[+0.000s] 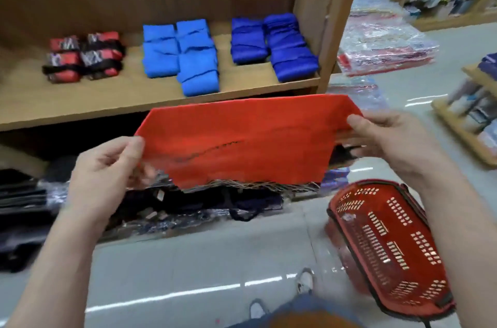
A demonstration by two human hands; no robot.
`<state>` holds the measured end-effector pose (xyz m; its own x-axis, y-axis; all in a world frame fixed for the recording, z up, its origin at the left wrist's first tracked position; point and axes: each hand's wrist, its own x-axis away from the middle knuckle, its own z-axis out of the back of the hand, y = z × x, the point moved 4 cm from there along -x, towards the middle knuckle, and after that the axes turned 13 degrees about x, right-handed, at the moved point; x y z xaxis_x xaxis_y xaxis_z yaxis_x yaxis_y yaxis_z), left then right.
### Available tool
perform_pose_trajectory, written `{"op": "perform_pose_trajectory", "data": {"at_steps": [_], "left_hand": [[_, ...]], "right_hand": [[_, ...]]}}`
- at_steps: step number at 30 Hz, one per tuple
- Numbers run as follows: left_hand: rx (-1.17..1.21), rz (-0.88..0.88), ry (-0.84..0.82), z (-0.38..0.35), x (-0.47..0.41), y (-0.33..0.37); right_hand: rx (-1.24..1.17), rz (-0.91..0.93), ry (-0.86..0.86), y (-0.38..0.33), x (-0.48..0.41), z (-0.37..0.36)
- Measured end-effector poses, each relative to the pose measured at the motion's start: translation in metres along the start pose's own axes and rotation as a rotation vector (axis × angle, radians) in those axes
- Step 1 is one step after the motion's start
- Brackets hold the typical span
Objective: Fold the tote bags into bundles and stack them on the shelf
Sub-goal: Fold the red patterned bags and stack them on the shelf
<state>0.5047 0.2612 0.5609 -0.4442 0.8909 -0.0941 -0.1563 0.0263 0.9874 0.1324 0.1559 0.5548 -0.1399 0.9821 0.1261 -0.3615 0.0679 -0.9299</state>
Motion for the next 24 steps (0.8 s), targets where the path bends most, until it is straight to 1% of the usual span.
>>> {"op": "perform_pose_trajectory", "data": {"at_steps": [2, 3, 4, 5, 7, 8, 9, 11, 12, 13, 15, 17, 18, 19, 21, 22, 24], "left_hand": [[0.261, 0.250, 0.131, 0.034, 0.012, -0.013], [0.333, 0.310, 0.213, 0.049, 0.019, -0.021], [0.354, 0.321, 0.280, 0.063, 0.025, -0.029], [0.333, 0.314, 0.307, 0.074, 0.031, -0.036], [0.269, 0.316, 0.270, 0.088, 0.043, -0.046], [0.254, 0.322, 0.235, 0.094, 0.049, -0.050], [0.260, 0.319, 0.212, 0.100, 0.055, -0.052], [0.263, 0.291, 0.201, 0.112, 0.064, -0.052], [0.250, 0.280, 0.197, 0.118, 0.071, -0.049], [0.228, 0.278, 0.182, 0.121, 0.077, -0.045], [0.148, 0.292, 0.163, 0.130, 0.092, -0.041], [0.089, 0.327, 0.148, 0.138, 0.108, -0.039], [0.079, 0.358, 0.135, 0.144, 0.115, -0.040], [0.078, 0.396, 0.124, 0.149, 0.123, -0.042], [0.082, 0.476, 0.123, 0.159, 0.137, -0.046], [0.086, 0.503, 0.151, 0.164, 0.143, -0.049], [0.077, 0.501, 0.291, 0.178, 0.151, -0.055]], "right_hand": [[-0.100, 0.080, -0.097, -0.019, -0.005, -0.025], [-0.121, 0.099, -0.142, -0.027, -0.007, -0.036], [-0.123, 0.113, -0.197, -0.033, -0.012, -0.049], [-0.086, 0.128, -0.234, -0.037, -0.017, -0.062], [0.038, 0.175, -0.226, -0.042, -0.029, -0.085], [0.050, 0.200, -0.241, -0.042, -0.036, -0.098], [0.013, 0.211, -0.283, -0.041, -0.043, -0.111], [-0.138, 0.183, -0.446, -0.036, -0.054, -0.139], [-0.185, 0.139, -0.549, -0.032, -0.060, -0.154], [-0.207, 0.073, -0.633, -0.027, -0.065, -0.165], [-0.221, 0.011, -0.812, -0.026, -0.071, -0.194], [-0.217, -0.013, -0.921, -0.030, -0.072, -0.227], [-0.198, -0.008, -0.924, -0.033, -0.073, -0.243], [-0.179, 0.005, -0.885, -0.037, -0.073, -0.259], [-0.156, 0.056, -0.729, -0.046, -0.076, -0.284], [-0.156, 0.086, -0.668, -0.053, -0.076, -0.293], [-0.178, 0.159, -0.662, -0.070, -0.073, -0.312]]}}
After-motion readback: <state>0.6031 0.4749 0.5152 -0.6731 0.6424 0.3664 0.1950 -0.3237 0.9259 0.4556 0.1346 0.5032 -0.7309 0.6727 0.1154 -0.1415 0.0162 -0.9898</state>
